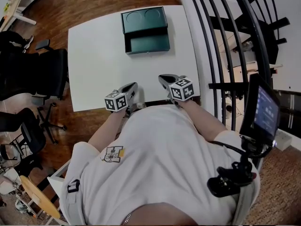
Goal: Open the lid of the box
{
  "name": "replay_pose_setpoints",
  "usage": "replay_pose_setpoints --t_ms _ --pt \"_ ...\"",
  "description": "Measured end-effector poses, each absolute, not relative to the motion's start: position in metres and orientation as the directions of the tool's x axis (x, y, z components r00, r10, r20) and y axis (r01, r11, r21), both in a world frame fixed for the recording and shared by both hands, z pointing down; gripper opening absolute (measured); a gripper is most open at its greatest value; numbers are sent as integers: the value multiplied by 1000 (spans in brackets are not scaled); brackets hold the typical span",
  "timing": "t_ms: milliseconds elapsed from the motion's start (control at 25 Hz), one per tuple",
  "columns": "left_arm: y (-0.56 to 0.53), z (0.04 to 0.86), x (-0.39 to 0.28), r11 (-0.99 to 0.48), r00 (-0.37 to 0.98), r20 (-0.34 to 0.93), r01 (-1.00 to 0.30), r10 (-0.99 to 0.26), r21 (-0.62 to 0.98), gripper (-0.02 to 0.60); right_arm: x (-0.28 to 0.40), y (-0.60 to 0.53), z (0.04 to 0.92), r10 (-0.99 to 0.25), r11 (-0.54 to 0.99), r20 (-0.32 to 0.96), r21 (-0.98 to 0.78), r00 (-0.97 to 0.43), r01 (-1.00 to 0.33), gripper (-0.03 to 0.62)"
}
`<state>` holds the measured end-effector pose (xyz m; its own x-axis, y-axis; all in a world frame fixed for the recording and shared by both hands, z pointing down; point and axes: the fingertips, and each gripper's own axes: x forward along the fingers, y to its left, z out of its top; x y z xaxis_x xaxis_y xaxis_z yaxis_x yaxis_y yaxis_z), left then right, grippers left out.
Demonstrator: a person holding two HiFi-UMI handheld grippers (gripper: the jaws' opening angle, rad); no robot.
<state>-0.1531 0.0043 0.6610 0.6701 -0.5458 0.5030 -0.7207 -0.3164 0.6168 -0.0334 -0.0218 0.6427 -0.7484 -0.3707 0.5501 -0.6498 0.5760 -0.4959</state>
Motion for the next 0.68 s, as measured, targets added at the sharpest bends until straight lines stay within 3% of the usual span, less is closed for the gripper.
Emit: replay_pose_setpoints --t_ms 680 --pt "5 659 -152 -311 660 505 -729 -556 610 0 -35 -21 641 -368 581 548 -495 -751 -646 0"
